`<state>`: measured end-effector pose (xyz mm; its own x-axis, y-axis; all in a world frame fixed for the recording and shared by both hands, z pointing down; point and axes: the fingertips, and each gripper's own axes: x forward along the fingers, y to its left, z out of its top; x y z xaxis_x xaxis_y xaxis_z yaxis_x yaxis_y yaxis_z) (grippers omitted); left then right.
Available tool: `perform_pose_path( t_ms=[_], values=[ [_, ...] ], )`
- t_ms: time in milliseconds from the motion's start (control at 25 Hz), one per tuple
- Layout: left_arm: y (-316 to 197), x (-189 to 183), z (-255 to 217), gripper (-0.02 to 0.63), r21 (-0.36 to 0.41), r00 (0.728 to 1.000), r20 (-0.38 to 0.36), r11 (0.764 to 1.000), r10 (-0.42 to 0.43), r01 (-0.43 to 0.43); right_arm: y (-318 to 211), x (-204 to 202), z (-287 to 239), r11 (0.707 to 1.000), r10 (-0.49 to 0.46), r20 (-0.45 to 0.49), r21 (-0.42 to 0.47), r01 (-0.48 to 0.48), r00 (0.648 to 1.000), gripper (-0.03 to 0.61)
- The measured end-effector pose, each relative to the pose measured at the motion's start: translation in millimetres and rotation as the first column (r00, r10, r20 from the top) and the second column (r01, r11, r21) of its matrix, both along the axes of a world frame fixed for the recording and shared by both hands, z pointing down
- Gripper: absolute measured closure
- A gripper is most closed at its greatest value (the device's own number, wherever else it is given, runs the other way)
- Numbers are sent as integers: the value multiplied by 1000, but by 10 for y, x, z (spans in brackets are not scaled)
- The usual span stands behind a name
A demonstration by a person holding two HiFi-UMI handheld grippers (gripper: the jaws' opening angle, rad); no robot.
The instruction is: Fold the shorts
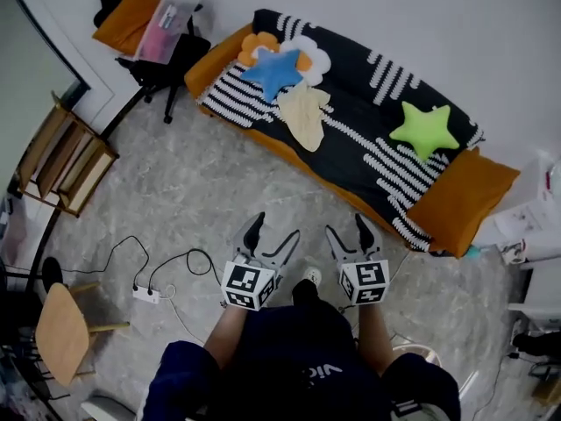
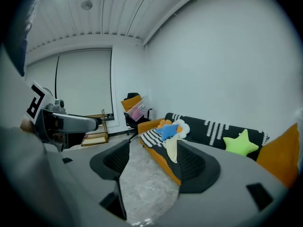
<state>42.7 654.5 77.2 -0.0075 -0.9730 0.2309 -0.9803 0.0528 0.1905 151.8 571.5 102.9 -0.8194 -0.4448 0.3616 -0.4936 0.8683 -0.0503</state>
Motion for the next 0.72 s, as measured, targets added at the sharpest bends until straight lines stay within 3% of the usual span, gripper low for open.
perform_pose_path(
  t_ms=[240,720],
  values=[
    [-564,61,-6,257,18,998,-15,998,-64,64,-638,-18,-65,996,-70,-5,63,70,998,246],
    [-1094,190,184,261,-37,996,-69,998,-55,52,-1074,10,177,994,-109,-36,-3,109,993,260]
  ],
)
